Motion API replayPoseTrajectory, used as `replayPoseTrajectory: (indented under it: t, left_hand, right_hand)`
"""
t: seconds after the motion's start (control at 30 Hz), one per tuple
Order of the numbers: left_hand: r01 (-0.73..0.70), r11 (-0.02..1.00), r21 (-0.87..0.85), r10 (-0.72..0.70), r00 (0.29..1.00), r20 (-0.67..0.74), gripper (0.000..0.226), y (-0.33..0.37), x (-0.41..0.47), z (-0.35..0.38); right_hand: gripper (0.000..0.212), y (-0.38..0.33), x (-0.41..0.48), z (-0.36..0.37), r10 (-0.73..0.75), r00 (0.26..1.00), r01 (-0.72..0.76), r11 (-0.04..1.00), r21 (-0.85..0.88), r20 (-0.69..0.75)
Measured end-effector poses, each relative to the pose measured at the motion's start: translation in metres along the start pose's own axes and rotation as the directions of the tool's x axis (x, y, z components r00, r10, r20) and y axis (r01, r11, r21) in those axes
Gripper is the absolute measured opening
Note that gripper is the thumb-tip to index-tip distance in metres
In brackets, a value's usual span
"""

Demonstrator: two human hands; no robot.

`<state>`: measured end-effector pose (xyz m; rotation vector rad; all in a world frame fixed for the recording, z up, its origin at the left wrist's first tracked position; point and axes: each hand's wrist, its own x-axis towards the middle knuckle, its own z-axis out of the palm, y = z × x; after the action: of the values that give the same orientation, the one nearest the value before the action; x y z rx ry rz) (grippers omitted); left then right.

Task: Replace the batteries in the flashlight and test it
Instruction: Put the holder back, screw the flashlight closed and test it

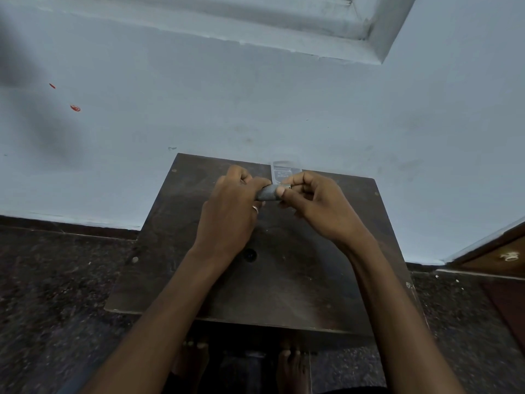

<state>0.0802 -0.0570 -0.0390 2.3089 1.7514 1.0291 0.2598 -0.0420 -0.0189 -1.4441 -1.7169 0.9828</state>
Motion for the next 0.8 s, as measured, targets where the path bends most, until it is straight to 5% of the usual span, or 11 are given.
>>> replayPoseTrajectory:
  t: [0.27, 0.47, 0.57, 0.63, 0.7, 0.8]
  left_hand:
    - [0.011, 1.000, -0.001, -0.011, 1.000, 0.003, 0.032, -0.001, 0.000, -0.001]
    - [0.018, 0.999, -0.041, -0.019, 1.000, -0.011, 0.041, 0.000, 0.001, -0.002]
    - [0.205, 0.956, -0.212, -0.205, 0.978, 0.023, 0.052, 0.000, 0.006, -0.006]
    - [0.390, 0.818, -0.423, -0.357, 0.921, 0.159, 0.046, -0.002, 0.010, -0.011]
    - [0.541, 0.520, -0.661, -0.422, 0.835, 0.353, 0.033, 0.000, 0.011, -0.016]
    - [0.572, 0.262, -0.777, -0.409, 0.795, 0.448, 0.027, 0.005, 0.011, -0.016]
  right_hand:
    - [0.021, -0.002, -0.002, 0.006, 0.022, 1.000, -0.021, 0.997, 0.072, -0.013]
    - [0.022, -0.009, -0.003, 0.014, 0.117, 0.992, -0.084, 0.907, 0.413, -0.054]
    - [0.029, -0.014, -0.004, 0.015, 0.169, 0.977, -0.064, 0.818, 0.572, -0.133]
    - [0.037, -0.017, -0.005, 0.014, 0.231, 0.956, -0.053, 0.743, 0.667, -0.182]
    - [0.039, -0.018, -0.005, 0.012, 0.250, 0.940, -0.018, 0.717, 0.697, -0.233]
    - [0.035, -0.018, -0.005, 0.017, 0.251, 0.913, 0.027, 0.748, 0.663, -0.320]
